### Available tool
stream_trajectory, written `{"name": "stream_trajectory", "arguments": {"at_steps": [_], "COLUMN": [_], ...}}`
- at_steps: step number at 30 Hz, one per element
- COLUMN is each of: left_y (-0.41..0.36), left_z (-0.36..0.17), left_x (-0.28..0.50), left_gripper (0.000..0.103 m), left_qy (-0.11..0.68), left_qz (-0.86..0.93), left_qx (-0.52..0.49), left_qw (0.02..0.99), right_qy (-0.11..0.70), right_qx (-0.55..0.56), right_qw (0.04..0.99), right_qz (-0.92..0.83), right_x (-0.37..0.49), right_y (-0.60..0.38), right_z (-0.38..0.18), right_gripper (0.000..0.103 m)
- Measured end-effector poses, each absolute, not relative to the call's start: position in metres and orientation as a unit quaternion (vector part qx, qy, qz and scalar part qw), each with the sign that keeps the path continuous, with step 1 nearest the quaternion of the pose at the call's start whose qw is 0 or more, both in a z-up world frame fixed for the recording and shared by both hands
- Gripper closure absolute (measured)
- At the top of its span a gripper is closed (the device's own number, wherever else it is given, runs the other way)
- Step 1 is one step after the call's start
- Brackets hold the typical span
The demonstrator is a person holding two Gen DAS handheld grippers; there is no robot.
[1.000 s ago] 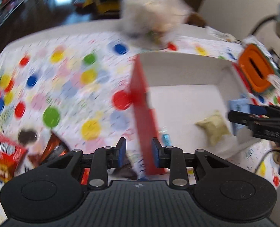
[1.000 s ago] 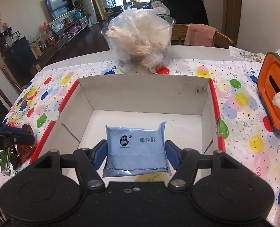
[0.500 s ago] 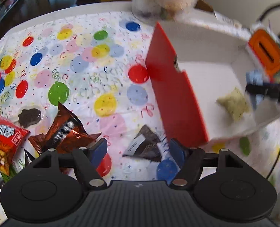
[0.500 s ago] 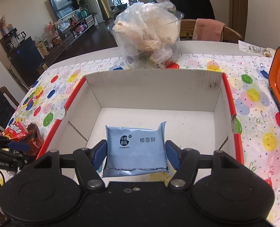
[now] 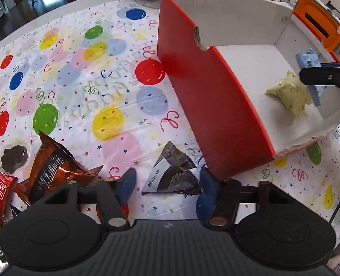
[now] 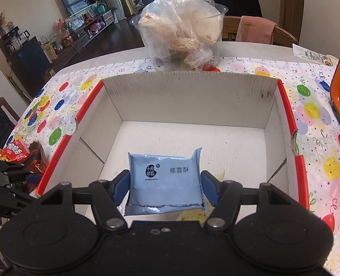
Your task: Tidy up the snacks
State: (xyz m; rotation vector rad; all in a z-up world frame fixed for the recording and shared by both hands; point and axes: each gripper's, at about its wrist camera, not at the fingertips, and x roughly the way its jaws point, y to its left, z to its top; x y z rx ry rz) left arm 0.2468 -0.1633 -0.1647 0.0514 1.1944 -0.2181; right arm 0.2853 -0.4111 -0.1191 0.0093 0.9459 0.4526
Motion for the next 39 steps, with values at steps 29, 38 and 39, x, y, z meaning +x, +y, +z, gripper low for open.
{"name": "stream_trajectory", "arguments": {"at_steps": [29,38,39], "left_y": [-0.126,-0.170,-0.177], "left_z": [-0.088,-0.043,-0.043], "left_x": [0.230,0.254,0.258], "left_gripper": [0.072,0.072,0.072], "left_qy": [0.506,0.472,0.472], "left_qz": [-0.059,-0.114,-0.121], "left_qx": [-0.107,-0.085,-0.080], "left_qw": [0.854,0.870,0.870], "right_qy": [0.512,0.523,0.520], "right_qx": [-0.041,-0.037,-0.036], "right_qw": [0.839,0.834,0.836], "right_qz": [0.181,0.172,0.172], "right_x": [0.308,0.318,0.318], "right_y": [-0.413,-0.419,-0.420], "right_z": [-0.142,-0.147,-0.146], "right_gripper": [0.036,0.031,0.029]}}
